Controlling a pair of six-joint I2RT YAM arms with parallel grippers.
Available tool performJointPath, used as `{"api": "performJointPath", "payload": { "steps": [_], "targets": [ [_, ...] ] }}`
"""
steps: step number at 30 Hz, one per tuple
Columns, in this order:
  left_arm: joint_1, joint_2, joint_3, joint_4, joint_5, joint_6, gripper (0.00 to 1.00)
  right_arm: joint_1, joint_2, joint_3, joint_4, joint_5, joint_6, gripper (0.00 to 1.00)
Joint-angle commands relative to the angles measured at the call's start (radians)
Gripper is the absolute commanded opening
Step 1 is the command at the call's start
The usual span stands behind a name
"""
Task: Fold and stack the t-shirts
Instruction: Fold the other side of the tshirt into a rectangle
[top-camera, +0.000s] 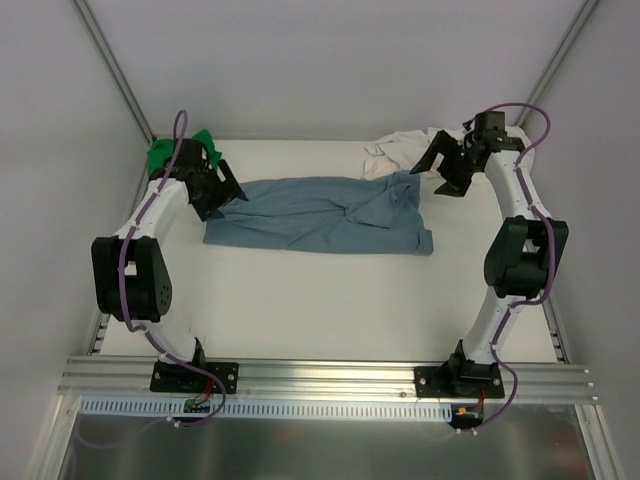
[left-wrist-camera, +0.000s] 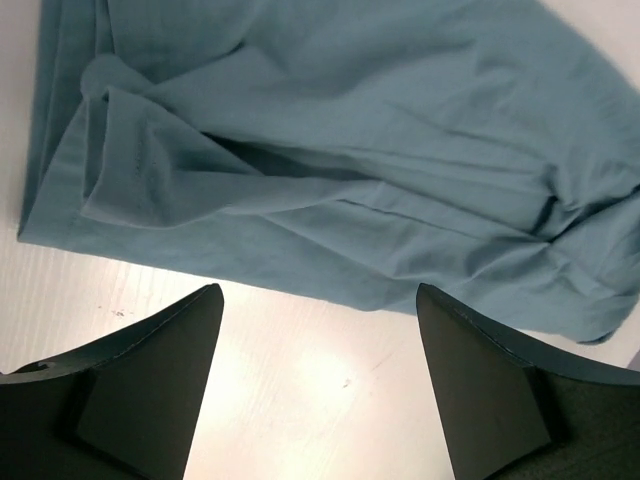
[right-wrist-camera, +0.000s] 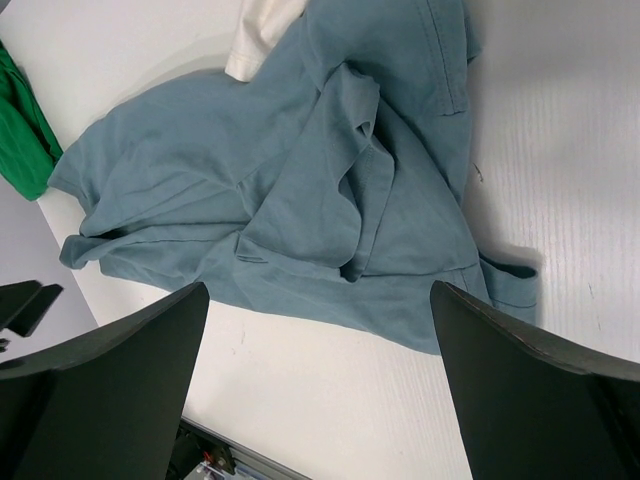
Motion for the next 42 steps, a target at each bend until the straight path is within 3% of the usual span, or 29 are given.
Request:
{"api": "performJointPath", "payload": {
  "steps": [1,6,17,42],
  "targets": [
    [-0.021,0.064,-0.025,-0.045,0.008,0.058,0.79,-0.005,-0.080,-0.011,0.014,-0.016,-0.019,0.99],
    [-0.032,0.193,0.074,-0.120,-0.022,0.084,0.78,-0.005,-0.100,-0.028,0.016,-0.016,-0.019,1.00],
    [-0.040,0.193,0.033,0.071,-0.133,0.067,0.79,-0.005,-0.128,-0.053,0.004,-0.021,-0.023,0.99],
    [-0.012,0.394,0.245,-0.037,-0.237,0.068,0.79,0.009,-0.115,-0.059,-0.033,-0.008,-0.046,1.00]
  ]
}}
